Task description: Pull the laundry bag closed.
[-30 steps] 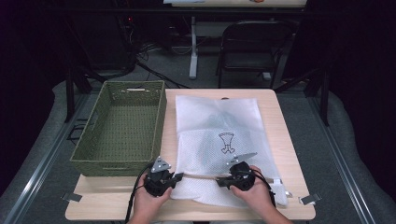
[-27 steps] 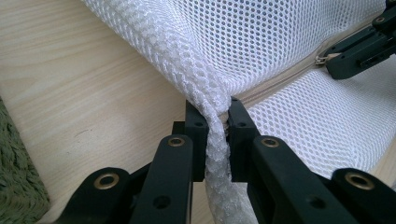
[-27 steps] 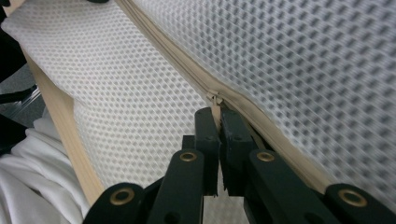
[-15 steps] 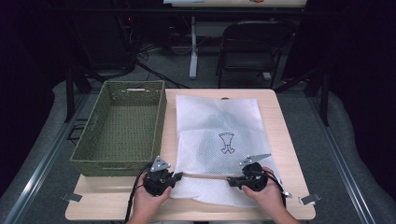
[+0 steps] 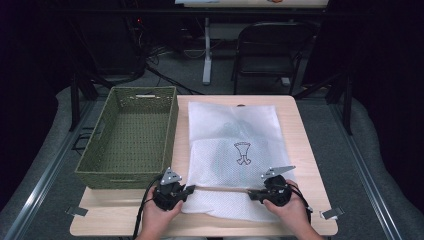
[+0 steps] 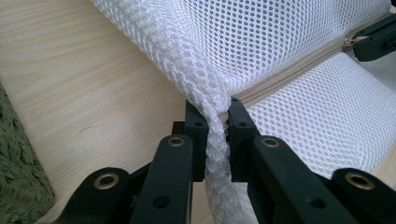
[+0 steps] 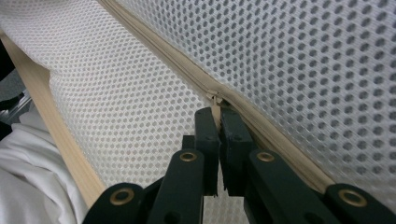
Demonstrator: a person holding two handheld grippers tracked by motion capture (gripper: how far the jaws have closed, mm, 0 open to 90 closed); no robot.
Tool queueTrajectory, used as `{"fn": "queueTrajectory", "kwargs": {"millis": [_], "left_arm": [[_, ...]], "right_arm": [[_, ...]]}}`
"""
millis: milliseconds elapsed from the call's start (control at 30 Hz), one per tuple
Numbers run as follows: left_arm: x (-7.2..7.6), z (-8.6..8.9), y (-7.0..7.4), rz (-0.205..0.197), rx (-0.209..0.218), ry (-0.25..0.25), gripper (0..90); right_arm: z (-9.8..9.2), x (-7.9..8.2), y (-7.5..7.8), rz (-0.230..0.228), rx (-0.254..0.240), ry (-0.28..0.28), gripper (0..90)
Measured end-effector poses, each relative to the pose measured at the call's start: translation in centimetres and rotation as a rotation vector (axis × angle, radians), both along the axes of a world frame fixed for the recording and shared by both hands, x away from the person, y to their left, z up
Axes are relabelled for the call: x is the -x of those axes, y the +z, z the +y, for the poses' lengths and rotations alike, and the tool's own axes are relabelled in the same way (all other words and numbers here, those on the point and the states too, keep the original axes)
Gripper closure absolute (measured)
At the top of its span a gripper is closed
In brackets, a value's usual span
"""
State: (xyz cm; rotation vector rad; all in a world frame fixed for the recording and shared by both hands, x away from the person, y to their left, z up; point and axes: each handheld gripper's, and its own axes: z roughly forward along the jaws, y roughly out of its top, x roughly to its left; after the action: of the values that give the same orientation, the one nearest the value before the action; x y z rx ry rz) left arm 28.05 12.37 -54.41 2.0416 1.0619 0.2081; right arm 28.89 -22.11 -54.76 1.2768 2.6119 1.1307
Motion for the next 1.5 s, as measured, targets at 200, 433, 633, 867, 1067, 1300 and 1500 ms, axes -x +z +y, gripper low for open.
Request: {"fn": "queueTrajectory", "kwargs": {"millis": [200, 433, 633, 867, 1067, 1300, 1500], "left_arm": [[0.0, 0.1, 0.0, -0.005, -0.010, 0.000, 82.4], [0.0, 0.1, -0.1, 0.000, -0.008, 0.005, 82.4], [0.0, 0.1, -0.1, 0.000, -0.002, 0.012, 82.4], [0.0, 0.1, -0.2, 0.001, -0.011, 0.009, 82.4], [-0.1, 0.2, -0.2, 0.000, -0.014, 0.007, 82.4], [0.0, 0.1, -0.2, 0.006, -0.008, 0.015, 82.4], [0.0, 0.2, -0.2, 0.007, -0.007, 0.015, 82.4]], "right_arm": [[-1.1, 0.1, -0.1, 0.007, 0.003, -0.019, 87.1], [-2.0, 0.2, -0.2, 0.010, 0.008, -0.039, 87.1], [-2.8, 0.3, -0.3, 0.009, 0.011, -0.052, 87.1], [-3.8, 0.5, -0.5, 0.012, 0.020, -0.075, 87.1], [-4.7, 0.7, -0.6, 0.013, 0.030, -0.095, 87.1], [-6.1, 0.9, -0.8, 0.013, 0.033, -0.127, 87.1], [-7.4, 1.2, -0.9, 0.023, 0.036, -0.157, 87.1]]}}
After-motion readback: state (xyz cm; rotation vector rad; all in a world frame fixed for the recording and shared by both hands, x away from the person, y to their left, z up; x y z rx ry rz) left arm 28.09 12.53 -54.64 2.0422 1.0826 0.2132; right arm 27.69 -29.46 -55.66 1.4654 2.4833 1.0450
